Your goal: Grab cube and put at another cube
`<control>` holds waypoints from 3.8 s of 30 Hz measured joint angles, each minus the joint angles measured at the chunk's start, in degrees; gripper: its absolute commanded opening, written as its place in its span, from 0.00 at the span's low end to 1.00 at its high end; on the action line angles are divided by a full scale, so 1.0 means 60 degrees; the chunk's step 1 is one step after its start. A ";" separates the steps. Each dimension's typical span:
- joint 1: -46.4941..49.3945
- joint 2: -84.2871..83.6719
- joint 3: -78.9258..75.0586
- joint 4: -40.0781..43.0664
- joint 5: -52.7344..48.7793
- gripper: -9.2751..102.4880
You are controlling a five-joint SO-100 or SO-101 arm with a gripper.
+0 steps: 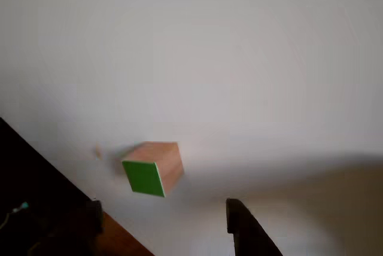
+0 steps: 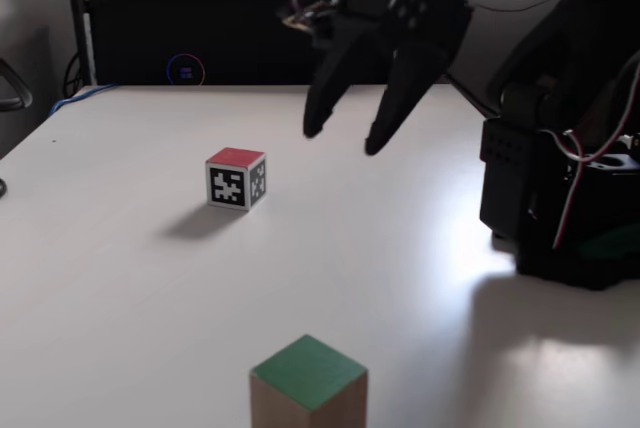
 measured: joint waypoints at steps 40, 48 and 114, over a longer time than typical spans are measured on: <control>-0.2358 -0.9170 -0.5186 -0.0205 0.0879 0.45; -0.2754 -0.9800 -0.6270 -0.0044 0.1201 0.46; -0.1904 -1.1177 -1.0957 0.2446 0.2520 0.25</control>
